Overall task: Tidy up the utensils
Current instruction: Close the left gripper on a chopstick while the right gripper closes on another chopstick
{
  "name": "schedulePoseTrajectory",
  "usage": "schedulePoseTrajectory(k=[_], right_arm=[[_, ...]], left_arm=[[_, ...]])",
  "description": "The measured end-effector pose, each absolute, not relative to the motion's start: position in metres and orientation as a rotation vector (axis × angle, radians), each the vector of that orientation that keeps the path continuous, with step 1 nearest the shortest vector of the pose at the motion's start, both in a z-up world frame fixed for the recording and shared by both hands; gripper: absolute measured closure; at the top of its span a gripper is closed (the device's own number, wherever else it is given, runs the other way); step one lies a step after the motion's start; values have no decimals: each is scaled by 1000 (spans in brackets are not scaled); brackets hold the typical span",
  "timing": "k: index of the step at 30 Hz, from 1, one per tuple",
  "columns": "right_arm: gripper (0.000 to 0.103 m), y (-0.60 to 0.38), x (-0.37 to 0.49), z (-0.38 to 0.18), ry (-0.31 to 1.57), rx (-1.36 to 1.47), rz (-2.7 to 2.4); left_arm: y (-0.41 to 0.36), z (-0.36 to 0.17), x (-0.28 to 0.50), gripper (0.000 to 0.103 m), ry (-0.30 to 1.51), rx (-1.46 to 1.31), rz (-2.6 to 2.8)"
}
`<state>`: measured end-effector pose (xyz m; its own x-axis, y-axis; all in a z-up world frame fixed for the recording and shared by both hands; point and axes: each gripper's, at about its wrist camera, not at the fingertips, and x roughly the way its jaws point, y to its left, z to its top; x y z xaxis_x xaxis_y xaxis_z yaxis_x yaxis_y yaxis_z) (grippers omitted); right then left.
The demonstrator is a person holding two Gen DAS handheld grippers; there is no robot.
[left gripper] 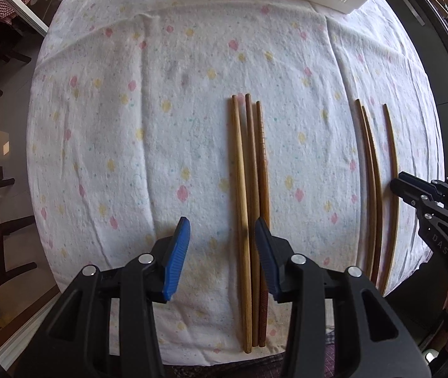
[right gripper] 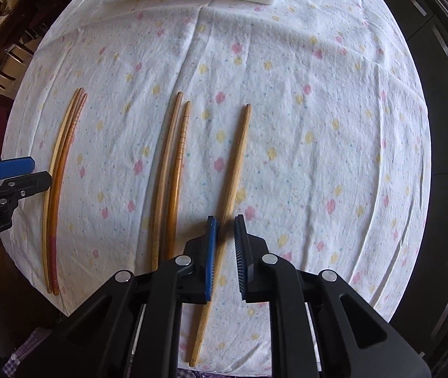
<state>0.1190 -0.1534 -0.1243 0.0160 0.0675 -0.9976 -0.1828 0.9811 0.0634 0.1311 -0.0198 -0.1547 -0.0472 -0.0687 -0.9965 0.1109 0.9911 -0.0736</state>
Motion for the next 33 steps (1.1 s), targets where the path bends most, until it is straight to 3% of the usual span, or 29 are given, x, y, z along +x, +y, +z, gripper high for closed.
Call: schedulePoseTrajectory(k=[4, 6, 11, 21, 24, 33], right_arm=[[93, -147, 120, -122, 1527, -97, 204], [93, -146, 120, -122, 1525, -89, 209], [93, -151, 120, -125, 1527, -73, 219], [93, -149, 127, -127, 1550, -140, 202], [94, -144, 125, -124, 1545, -126, 202], [95, -164, 108, -114, 1478, 11, 262]], left_arm=[[-16, -155, 142, 64, 1614, 46, -140], [-15, -156, 146, 73, 1613, 60, -130], [-24, -157, 145, 84, 1613, 99, -137], [-42, -161, 148, 86, 1625, 169, -138], [-49, -159, 150, 95, 1628, 165, -143], [-29, -141, 158, 97, 1570, 103, -168]])
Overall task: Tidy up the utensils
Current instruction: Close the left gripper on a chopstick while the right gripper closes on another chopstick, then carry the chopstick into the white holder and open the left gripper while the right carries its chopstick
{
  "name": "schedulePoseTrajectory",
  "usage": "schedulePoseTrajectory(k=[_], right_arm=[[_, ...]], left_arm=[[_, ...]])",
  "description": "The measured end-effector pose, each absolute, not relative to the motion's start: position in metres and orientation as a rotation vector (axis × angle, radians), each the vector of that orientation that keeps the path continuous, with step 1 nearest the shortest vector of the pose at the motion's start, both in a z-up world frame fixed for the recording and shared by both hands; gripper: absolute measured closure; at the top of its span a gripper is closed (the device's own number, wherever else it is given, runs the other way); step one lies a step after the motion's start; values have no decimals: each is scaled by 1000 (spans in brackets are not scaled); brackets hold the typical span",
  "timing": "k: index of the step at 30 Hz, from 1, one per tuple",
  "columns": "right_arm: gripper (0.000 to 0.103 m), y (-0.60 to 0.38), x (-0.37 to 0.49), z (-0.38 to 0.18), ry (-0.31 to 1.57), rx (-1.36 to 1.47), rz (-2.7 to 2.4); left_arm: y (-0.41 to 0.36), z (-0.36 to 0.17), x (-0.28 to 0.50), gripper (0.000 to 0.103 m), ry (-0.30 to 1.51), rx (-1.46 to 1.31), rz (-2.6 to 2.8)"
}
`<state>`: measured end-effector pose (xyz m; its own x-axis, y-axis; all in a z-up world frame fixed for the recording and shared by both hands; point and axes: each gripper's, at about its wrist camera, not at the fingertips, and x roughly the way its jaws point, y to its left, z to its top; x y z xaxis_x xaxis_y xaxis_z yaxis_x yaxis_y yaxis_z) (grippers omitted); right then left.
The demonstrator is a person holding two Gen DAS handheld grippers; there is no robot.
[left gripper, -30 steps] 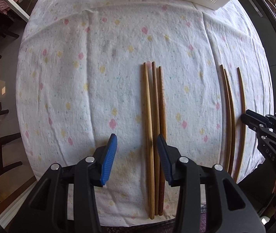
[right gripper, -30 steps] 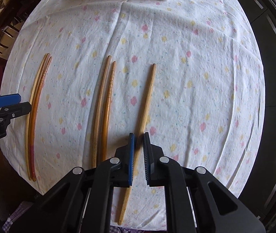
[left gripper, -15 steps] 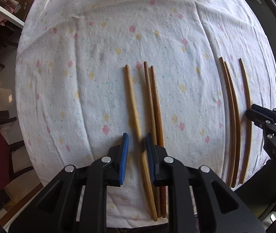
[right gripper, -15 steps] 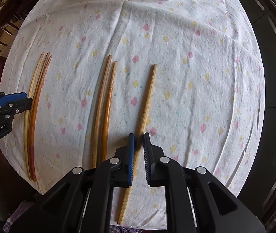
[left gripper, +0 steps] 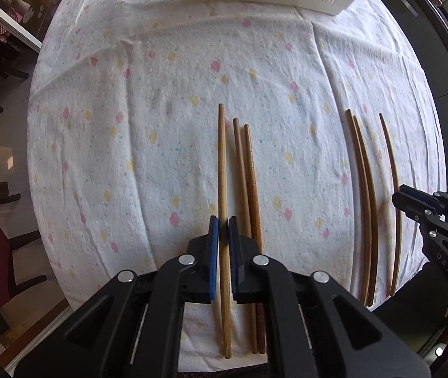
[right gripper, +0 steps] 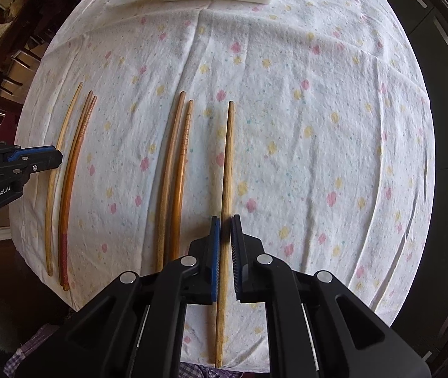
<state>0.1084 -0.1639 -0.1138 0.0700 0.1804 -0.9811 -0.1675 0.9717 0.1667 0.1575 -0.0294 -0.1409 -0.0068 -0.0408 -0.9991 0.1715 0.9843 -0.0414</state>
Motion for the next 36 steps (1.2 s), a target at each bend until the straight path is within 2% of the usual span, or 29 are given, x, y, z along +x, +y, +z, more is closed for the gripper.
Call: schedulePoseTrajectory(k=[14, 29, 36], right_arm=[[95, -218, 73, -47, 1239, 212, 352], [95, -236, 63, -8, 1101, 233, 356], [95, -238, 68, 27, 1004, 221, 363]], left_arm=[[-37, -60, 141, 97, 1368, 98, -239], [-54, -4, 145, 97, 1215, 87, -261], [-59, 33, 159, 97, 1111, 59, -260]])
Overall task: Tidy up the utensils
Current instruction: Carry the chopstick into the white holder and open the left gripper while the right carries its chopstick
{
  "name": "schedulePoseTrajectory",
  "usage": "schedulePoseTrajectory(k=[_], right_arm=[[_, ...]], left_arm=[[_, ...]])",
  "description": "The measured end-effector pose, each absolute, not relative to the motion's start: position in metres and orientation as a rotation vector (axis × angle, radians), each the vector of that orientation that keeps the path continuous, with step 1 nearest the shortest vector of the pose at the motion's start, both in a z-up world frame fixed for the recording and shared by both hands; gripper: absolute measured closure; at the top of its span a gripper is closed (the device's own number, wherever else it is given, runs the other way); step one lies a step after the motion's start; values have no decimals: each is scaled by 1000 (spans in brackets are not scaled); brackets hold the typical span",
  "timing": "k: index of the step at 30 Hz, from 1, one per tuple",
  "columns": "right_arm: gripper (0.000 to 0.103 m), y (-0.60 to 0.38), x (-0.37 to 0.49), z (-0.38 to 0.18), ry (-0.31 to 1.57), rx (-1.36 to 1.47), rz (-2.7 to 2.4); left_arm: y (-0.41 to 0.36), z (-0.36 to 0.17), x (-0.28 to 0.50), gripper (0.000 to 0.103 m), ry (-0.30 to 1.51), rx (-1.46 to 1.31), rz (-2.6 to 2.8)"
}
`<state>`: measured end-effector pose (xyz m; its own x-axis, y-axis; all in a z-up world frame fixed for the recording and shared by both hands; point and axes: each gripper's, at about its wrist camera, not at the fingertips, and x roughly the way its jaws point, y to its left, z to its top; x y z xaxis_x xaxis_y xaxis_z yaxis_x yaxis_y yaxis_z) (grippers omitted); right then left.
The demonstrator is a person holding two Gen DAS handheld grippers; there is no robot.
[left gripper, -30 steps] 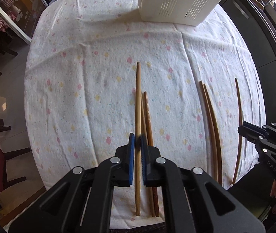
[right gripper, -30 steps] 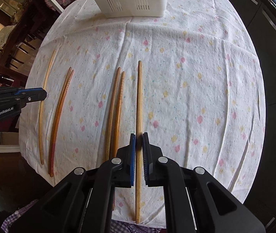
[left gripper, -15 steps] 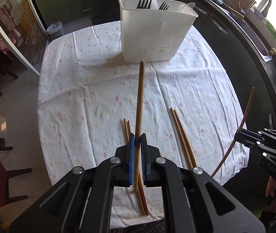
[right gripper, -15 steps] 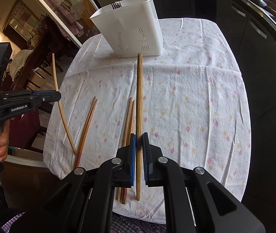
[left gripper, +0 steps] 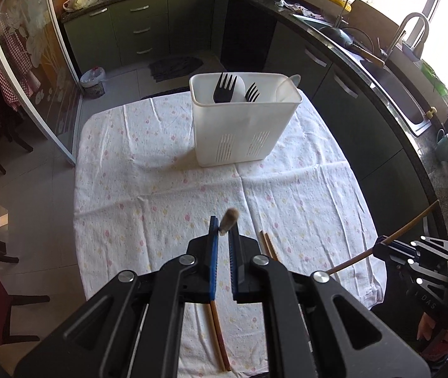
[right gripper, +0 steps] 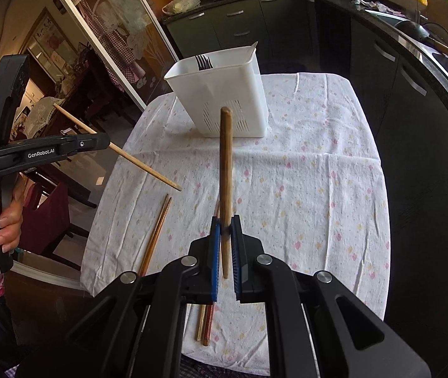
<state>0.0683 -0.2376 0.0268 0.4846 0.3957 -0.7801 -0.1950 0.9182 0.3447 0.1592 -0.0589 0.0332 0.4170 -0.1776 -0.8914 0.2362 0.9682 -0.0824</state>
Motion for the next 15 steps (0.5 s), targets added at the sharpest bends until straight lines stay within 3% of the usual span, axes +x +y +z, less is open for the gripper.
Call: schedulePoseTrajectory(k=[7, 15], right_arm=[[95, -241, 80, 58, 949, 209, 354], [95, -247, 85, 52, 969, 218, 366]], left_arm=[[-69, 100, 179, 97, 967, 49, -255], [-85, 157, 209, 97, 834, 53, -222]])
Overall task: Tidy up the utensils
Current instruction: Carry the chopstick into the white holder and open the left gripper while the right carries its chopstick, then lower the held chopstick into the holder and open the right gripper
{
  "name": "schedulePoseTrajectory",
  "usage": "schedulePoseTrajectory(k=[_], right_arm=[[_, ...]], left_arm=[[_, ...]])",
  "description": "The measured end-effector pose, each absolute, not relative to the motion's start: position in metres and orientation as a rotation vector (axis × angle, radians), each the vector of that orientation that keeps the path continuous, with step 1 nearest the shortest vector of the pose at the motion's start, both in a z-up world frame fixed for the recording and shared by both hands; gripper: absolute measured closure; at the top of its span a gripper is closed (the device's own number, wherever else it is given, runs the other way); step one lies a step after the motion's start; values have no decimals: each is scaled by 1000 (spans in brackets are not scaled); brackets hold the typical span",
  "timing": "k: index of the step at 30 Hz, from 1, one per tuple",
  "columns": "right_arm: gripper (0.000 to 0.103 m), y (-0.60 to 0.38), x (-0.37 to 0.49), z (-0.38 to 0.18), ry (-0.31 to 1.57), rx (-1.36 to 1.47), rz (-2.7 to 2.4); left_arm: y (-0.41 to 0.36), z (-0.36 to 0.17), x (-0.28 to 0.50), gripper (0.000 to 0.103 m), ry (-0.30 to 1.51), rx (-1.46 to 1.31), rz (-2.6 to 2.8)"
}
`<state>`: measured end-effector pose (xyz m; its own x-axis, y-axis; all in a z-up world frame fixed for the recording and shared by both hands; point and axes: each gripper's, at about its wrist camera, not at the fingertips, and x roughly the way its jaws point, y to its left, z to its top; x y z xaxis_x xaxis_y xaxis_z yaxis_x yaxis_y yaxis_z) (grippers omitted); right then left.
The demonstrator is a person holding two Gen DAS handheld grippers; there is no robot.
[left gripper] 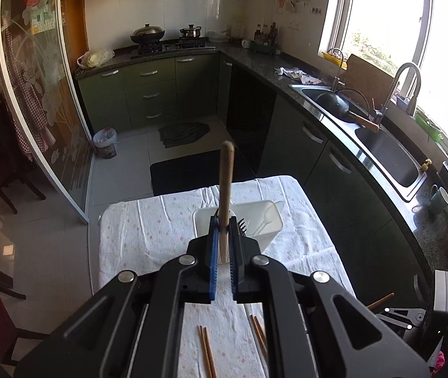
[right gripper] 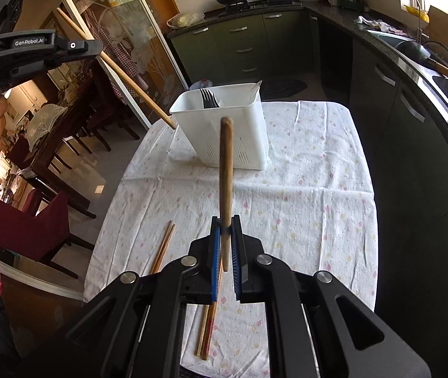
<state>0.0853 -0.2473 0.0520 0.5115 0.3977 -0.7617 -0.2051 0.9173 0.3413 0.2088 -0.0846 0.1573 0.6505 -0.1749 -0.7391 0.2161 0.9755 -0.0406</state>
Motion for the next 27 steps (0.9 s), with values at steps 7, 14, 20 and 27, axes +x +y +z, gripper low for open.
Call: schedulePoseTrajectory(k=[7, 14, 20, 27], right_arm=[[95, -261, 87, 42, 985, 239, 359], [95, -271, 94, 47, 969, 257, 352], [95, -268, 109, 72, 915, 270, 364], [95, -264, 149, 136, 766, 302, 356]], left_arm=[[-97, 163, 241, 97, 769, 52, -184], [-99, 114, 274, 97, 838, 68, -157], [-97, 66, 289, 94, 918, 81, -169], [-86, 59, 268, 77, 913, 90, -203]])
